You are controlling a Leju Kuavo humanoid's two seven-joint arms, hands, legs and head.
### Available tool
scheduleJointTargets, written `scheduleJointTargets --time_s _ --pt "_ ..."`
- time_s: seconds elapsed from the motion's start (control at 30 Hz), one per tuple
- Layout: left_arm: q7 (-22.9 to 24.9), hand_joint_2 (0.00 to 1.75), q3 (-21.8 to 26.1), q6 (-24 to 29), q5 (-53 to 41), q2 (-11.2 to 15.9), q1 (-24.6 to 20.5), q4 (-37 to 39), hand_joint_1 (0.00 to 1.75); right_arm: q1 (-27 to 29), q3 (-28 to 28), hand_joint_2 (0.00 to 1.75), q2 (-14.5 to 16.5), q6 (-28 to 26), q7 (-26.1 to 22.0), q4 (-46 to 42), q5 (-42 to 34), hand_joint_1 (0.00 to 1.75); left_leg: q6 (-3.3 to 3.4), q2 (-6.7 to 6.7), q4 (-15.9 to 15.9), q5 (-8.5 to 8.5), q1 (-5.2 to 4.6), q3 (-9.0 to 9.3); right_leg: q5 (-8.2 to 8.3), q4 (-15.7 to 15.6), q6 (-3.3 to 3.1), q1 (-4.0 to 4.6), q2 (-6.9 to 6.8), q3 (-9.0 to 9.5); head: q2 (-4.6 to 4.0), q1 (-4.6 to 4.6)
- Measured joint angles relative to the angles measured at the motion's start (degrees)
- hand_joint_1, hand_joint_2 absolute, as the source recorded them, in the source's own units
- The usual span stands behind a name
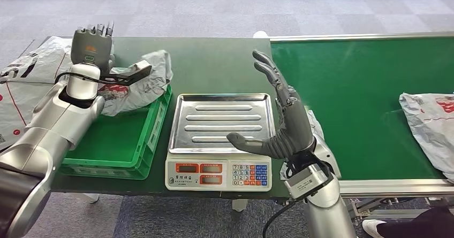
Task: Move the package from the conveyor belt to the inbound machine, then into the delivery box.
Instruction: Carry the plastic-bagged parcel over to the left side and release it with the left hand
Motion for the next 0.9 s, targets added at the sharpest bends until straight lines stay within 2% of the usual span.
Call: scheduleJointTargets --time_s 0.77,0.83,0.9 --pt "0.2 0.00 1.6 1.2 0.0 0.3 0.0 2.0 0.00 -1.4 -1.4 1.75 1.5 1.1 -0.4 0.4 0.2 0.00 0.00 0.01 0.0 0.00 0.00 -0.01 0.00 0.0 0.00 0.02 0.00 0.00 0.00 -0.01" --pt "-0.6 0.87 2.1 4.6 0.2 0.3 0.1 1.7 0.00 -1.7 -1.4 1.75 1.6 0.5 -0.4 0.6 0.7 0.00 0.00 0.01 0.0 0.01 0.00 -0.02 0.01 0.0 0.00 0.02 0.00 -0.01 0.00 -0.01" --pt "-4.3 1.75 4.4 11.4 2.2 -0.1 0.5 0.0 0.00 -1.8 -1.4 1.75 1.6 -2.0 0.3 0.6 2.5 0.00 -0.01 0.01 0.0 0.01 0.00 -0.02 0.01 0.0 0.00 0.01 0.00 -0.04 0.00 -0.01"
